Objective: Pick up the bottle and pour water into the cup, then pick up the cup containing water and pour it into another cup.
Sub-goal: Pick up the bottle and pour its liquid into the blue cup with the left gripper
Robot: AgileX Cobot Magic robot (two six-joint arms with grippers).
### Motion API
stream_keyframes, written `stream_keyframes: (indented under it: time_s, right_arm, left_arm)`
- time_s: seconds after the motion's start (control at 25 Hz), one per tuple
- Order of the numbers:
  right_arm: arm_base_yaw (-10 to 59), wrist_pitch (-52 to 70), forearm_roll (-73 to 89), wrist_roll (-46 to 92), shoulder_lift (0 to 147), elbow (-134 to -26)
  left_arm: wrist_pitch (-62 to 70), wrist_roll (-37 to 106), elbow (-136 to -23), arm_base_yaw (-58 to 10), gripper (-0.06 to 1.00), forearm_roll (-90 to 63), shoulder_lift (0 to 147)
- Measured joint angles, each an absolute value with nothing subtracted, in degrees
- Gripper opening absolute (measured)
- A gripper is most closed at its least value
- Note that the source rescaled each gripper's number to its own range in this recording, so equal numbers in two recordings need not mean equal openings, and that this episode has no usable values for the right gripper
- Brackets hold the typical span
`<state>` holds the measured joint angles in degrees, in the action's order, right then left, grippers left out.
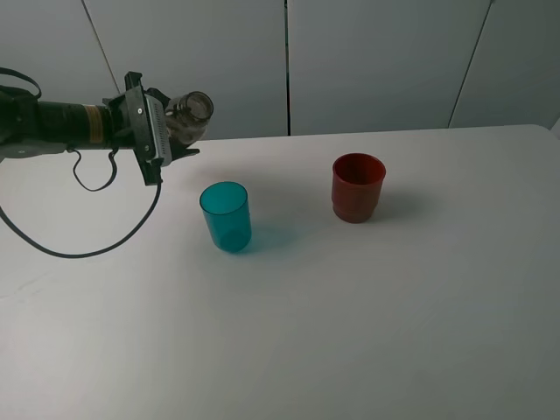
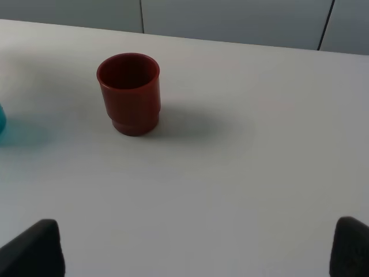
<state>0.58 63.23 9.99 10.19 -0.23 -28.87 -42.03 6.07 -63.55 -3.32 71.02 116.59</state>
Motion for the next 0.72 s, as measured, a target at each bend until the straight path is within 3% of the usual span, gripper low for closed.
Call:
stream_keyframes:
  time_s: [0.72]
  right_arm:
    - [0.6,63.2,10.0,10.2,-0.2,-28.9]
  left_arm:
    - [-41.8,21.0,-63.5,-3.4,0.02,72.7,116.6]
